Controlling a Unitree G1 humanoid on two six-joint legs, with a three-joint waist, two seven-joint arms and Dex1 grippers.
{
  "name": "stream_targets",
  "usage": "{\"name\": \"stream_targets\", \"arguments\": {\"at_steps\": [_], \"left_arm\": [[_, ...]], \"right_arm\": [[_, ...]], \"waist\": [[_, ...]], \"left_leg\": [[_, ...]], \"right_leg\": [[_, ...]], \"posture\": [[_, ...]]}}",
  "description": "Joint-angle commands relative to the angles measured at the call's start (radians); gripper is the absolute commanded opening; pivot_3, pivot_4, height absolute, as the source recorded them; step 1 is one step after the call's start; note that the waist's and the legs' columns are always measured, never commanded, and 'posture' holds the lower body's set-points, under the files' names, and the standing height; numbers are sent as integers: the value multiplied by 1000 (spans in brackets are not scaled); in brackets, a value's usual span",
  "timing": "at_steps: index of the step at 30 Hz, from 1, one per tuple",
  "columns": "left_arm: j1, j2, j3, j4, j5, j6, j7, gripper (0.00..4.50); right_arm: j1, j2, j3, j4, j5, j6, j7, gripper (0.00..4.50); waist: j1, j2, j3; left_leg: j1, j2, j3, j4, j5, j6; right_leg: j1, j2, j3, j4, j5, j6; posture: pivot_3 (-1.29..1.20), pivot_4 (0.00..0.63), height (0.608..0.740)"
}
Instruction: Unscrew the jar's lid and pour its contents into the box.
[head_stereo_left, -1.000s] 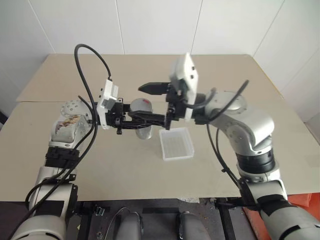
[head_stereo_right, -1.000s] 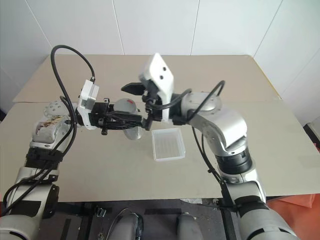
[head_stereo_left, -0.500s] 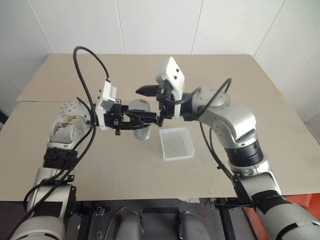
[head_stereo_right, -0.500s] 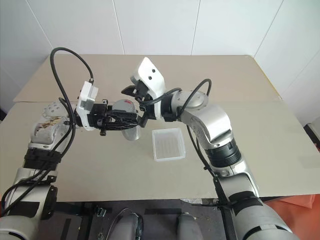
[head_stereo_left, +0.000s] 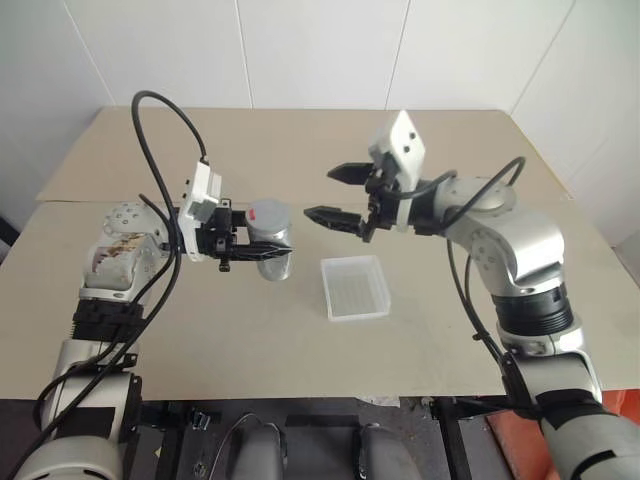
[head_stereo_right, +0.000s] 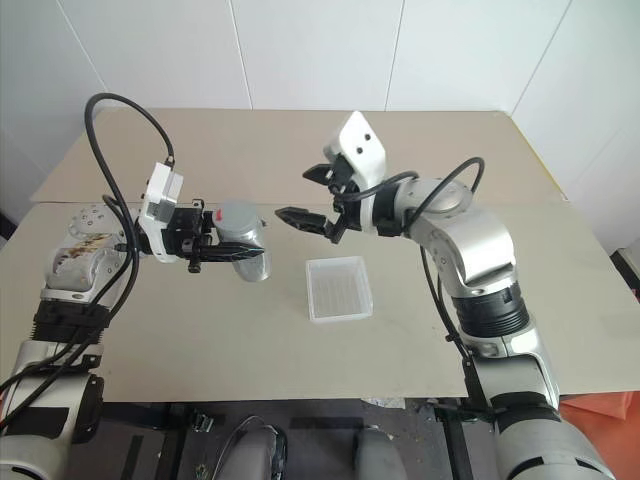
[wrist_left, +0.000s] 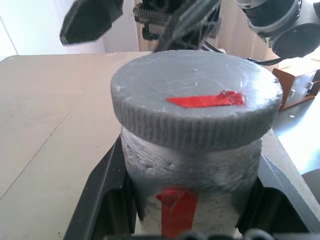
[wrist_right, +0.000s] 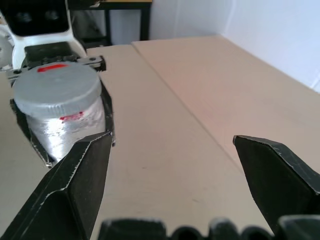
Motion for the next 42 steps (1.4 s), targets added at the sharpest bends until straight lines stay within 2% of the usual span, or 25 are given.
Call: {"name": "stream_targets", "arguments": {"at_steps": [1,5,9,21,37,40,42], "left_arm": [[-19,4,19,-28,-19,-2,-4,2020],[-20,0,18,-19,-12,-6,-2,2020],[-24,-11,12,-8,-4,-12,4,2020],[-28,-30,13,-9,1,-15,11,2020],[-19,-18,18,-20,-3,-11,17,2020],[-16,-18,17,-23,-3,-12,18,2020],[-13,-17,17,-28,-4,-11,18,2020]], "right_arm": [[17,-22,-54,-71,35,5,14,4484],[27,-33,-73,-134,97,33,44,4484],[-5,5,-62,-182,155,92,21,4484],[-114,120,82,-123,82,146,-69,4484],[-122,141,105,-98,55,138,-46,4484],[-121,143,104,-97,54,136,-43,3975],[-121,144,102,-98,54,137,-43,3258]], "waist": [[0,0,0],[0,0,0],[-1,0,0],[2,0,0],[2,0,0],[2,0,0],[2,0,0]], "left_leg": [[0,0,0,0,0,0],[0,0,0,0,0,0],[0,0,0,0,0,0],[0,0,0,0,0,0],[0,0,0,0,0,0],[0,0,0,0,0,0],[0,0,0,0,0,0]], "right_leg": [[0,0,0,0,0,0],[0,0,0,0,0,0],[0,0,0,0,0,0],[0,0,0,1,0,0],[0,0,0,1,0,0],[0,0,0,0,0,0],[0,0,0,0,0,0]], "posture": [[0,150,740],[0,150,740],[0,150,740],[0,150,740],[0,150,740],[0,150,740],[0,150,740]]}}
